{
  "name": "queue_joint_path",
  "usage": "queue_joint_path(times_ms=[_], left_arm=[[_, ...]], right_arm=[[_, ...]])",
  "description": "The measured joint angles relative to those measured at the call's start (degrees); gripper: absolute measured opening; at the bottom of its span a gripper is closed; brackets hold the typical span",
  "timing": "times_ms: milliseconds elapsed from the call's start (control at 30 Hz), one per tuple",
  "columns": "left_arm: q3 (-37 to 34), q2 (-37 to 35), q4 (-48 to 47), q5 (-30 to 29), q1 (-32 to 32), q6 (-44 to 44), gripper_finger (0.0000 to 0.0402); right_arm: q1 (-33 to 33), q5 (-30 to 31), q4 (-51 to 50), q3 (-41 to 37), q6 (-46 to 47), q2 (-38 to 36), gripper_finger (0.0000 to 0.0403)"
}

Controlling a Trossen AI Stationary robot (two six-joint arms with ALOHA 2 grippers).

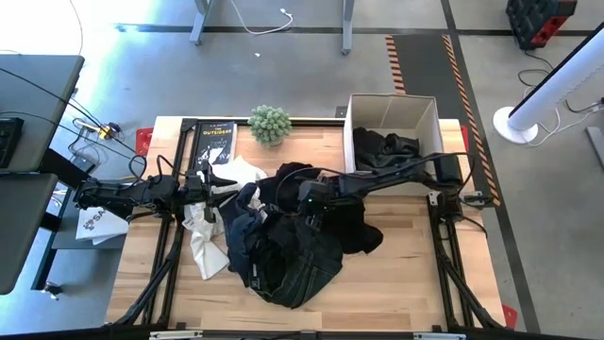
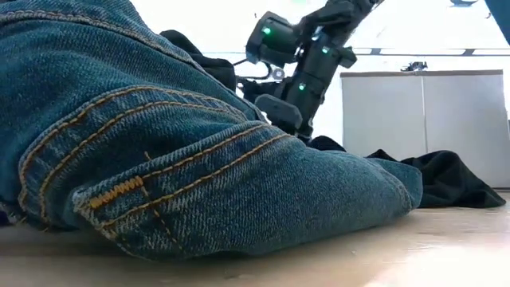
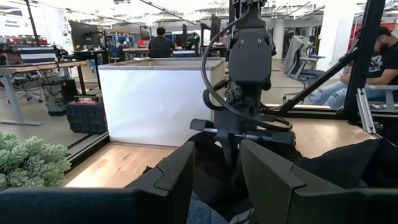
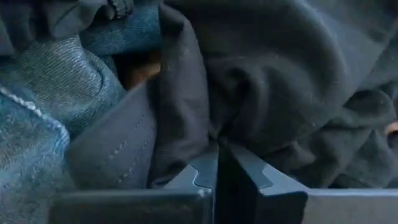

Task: Sort clothes
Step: Put the dark blue shirt into the white laundry bin

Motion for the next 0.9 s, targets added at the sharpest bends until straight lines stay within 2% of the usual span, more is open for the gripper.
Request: queue_joint_path(times_ms=[167, 367, 500, 567, 600, 667, 767, 900], left_arm=[[0.0, 0.0, 0.0, 0.0, 0.0, 0.0, 0.0131], [0.0, 0.0, 0.0, 0.0, 0.0, 0.0, 0.0131], [0.0, 0.0, 0.0, 0.0, 0.0, 0.0, 0.0131], [0.0, 0.0, 0.0, 0.0, 0.0, 0.0, 0.0131], [0.0, 0.0, 0.0, 0.0, 0.0, 0.0, 0.0131], [0.0, 0.0, 0.0, 0.0, 0.0, 0.0, 0.0131], [0.0, 0.0, 0.0, 0.0, 0.0, 0.0, 0.0131], [0.0, 0.0, 0.0, 0.0, 0.0, 0.0, 0.0131]], right_arm=[[0.3, 9.0, -7.0, 10.7, -3.2, -4.3, 0.0006], [2.2, 29.8, -10.6, 24.2, -13.6, -13.2, 0.0005], [4.8, 48.7, -7.4, 32.0, -27.5, -19.7, 0.0004], [6.0, 55.7, -1.5, 35.2, -38.2, -22.3, 0.0003], [6.1, 57.3, 2.8, 36.5, -44.1, -23.2, 0.0003], [6.2, 57.2, 12.8, 38.8, -55.1, -25.1, 0.0003], [4.4, 51.1, 28.5, 41.2, -68.7, -28.1, 0.0003], [-0.5, 42.6, 43.9, 43.4, -78.0, -31.5, 0.0003]])
